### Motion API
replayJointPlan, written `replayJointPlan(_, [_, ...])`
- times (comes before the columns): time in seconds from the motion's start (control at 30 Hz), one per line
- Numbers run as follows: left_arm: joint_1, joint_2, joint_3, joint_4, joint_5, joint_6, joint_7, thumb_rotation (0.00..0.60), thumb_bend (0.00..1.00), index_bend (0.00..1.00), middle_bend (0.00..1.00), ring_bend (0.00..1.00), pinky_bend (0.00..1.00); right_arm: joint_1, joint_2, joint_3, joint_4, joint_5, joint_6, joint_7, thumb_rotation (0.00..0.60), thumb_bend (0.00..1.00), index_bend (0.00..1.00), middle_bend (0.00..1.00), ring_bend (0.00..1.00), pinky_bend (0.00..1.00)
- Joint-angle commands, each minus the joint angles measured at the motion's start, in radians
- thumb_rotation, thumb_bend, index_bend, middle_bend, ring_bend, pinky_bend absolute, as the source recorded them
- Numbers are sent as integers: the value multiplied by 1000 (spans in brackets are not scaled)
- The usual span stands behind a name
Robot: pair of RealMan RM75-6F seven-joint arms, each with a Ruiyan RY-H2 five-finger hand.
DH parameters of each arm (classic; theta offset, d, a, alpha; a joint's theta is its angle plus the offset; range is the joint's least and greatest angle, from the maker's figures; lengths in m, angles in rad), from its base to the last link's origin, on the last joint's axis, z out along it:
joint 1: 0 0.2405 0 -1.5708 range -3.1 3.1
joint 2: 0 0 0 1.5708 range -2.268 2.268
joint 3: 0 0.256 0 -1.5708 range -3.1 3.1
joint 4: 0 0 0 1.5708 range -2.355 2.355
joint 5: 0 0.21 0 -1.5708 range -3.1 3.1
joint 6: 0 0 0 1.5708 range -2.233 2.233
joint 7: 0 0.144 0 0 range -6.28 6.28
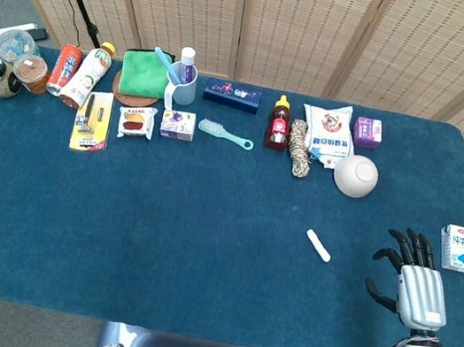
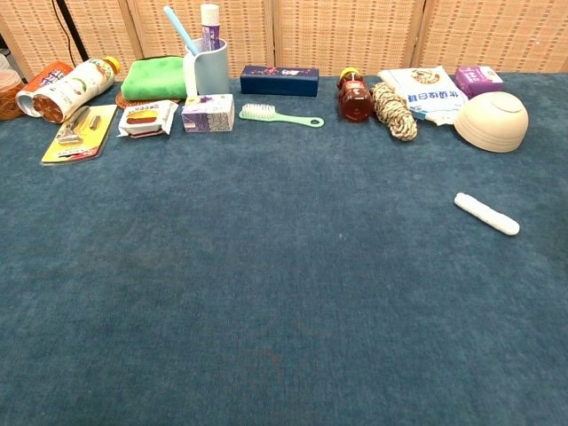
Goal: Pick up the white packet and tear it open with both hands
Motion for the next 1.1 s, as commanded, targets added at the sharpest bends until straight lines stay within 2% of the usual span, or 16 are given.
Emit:
replayJointPlan(0.03, [-4,1,-4,-3,0,-1,3,600,347,247,108,124,101,41,-24,5,-7,22,-71,-2,600,276,434,167,46,0])
replayJointPlan(0.23, [-8,3,-3,-7,4,-3,7,600,347,247,108,124,101,89,-82,27,17,71,-130,-43,600,275,431,154,47,0])
replayJointPlan(0.53, [-3,7,-3,6,-10,-4,-4,600,347,247,108,124,101,157,-193,45,116,165,-218,-125,600,276,429,146,30,0])
replayJointPlan(0.67, [-1,6,-3,11,-15,-6,-9,600,347,247,108,124,101,173,-236,52,159,196,-232,-144,600,276,432,146,1,0])
replayJointPlan(1.1, [-7,6,-9,28,-24,-13,-26,600,347,247,108,120,101,208,-329,68,264,307,-279,-198,600,276,425,146,0,0])
